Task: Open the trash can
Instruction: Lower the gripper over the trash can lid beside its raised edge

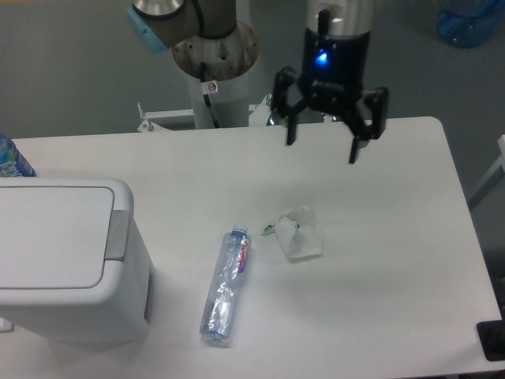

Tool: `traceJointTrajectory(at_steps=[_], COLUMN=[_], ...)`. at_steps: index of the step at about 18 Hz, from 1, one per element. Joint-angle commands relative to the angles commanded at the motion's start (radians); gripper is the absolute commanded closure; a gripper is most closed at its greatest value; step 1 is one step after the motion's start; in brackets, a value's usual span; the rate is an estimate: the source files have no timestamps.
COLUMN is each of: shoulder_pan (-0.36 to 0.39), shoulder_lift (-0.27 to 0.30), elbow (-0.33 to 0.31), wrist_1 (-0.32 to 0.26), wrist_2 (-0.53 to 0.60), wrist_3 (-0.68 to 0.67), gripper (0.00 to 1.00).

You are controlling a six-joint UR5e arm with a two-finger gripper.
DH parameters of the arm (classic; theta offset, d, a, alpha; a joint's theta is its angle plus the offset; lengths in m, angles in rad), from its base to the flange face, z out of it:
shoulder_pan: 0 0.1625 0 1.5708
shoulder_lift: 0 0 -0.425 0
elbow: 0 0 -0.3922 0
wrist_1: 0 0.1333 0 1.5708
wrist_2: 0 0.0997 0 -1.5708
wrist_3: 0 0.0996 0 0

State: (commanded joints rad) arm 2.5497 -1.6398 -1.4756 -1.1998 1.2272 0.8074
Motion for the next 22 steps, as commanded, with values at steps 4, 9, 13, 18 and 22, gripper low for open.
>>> traceJointTrajectory(at_steps=[4,9,13,18,22], shoulder_pan=[-0.081,-0.181,-0.239,-0.279,-0.289], shoulder_lift=[-0.017,-0.066,-0.098,-0.121,-0.129], elbow=[-0.022,-0.022,-0.022,-0.022,-0.022], wrist_1=[0.094,0.204,0.264,0.27,0.275], wrist_2=[0.0,0.0,0.0,0.0,0.0], wrist_3=[-0.143,-0.286,-0.375,-0.382,-0.381], gripper=[0.0,0.0,0.0,0.0,0.0])
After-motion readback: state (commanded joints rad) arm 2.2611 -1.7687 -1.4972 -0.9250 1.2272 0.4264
